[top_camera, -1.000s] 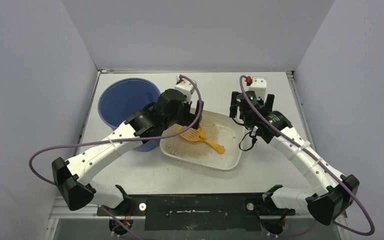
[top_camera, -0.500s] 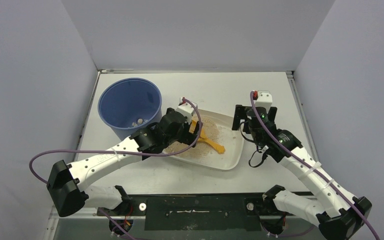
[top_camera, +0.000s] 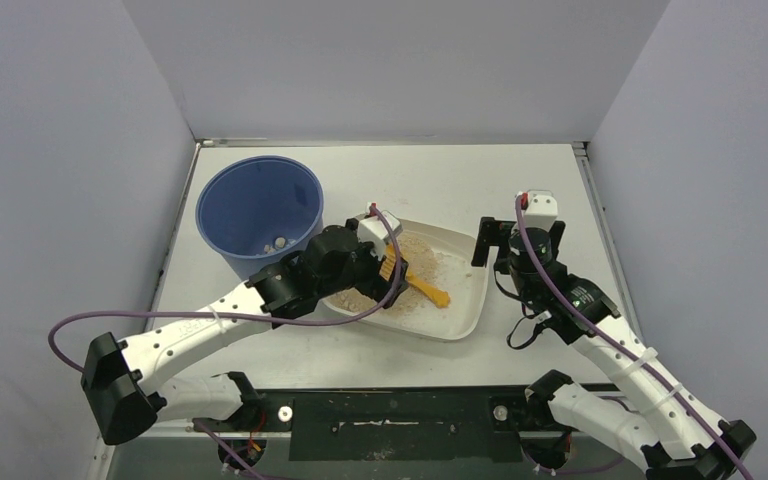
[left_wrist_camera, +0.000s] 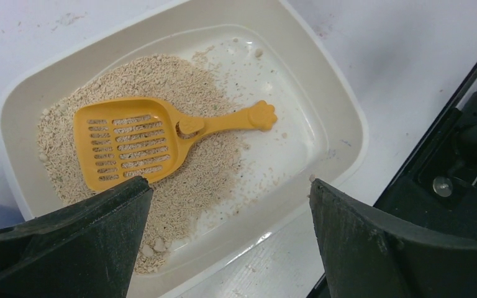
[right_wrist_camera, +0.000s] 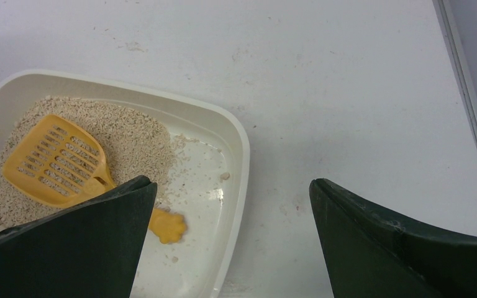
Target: Clean the litter box
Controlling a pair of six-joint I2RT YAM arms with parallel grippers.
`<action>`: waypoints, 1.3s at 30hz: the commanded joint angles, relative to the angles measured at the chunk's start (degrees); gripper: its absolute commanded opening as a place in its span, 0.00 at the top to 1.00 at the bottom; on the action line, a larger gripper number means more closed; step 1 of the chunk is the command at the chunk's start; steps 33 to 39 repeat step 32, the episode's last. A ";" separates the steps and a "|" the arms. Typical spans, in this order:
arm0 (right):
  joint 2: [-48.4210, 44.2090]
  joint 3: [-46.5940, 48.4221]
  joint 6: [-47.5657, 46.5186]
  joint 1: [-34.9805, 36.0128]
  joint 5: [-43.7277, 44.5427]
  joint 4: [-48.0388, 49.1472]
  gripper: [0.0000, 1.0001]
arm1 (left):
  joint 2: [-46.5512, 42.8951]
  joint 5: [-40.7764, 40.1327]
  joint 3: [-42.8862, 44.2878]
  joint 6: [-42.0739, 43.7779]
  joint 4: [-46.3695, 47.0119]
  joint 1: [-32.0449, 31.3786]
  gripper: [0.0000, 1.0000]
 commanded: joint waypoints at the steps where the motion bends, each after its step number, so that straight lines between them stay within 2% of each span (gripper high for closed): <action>1: -2.17 -0.14 -0.31 -0.01 1.15 2.83 0.00 | -3.85 5.01 3.76 2.55 0.75 -0.21 0.03; 5: -3.79 -2.54 0.72 -0.01 1.24 3.70 0.00 | -7.30 5.55 -1.43 1.08 4.64 0.49 0.03; 13: -2.72 -0.43 1.73 -0.02 -0.97 1.84 0.00 | -11.07 6.46 -1.99 0.77 3.23 0.58 0.03; 21: -0.84 1.93 2.22 -0.01 -1.18 1.25 0.00 | -9.94 6.79 -1.23 1.26 2.08 0.76 0.03; 39: -3.71 2.48 1.19 -0.01 -1.96 2.72 0.00 | -9.82 7.18 -1.17 1.01 1.90 1.35 0.03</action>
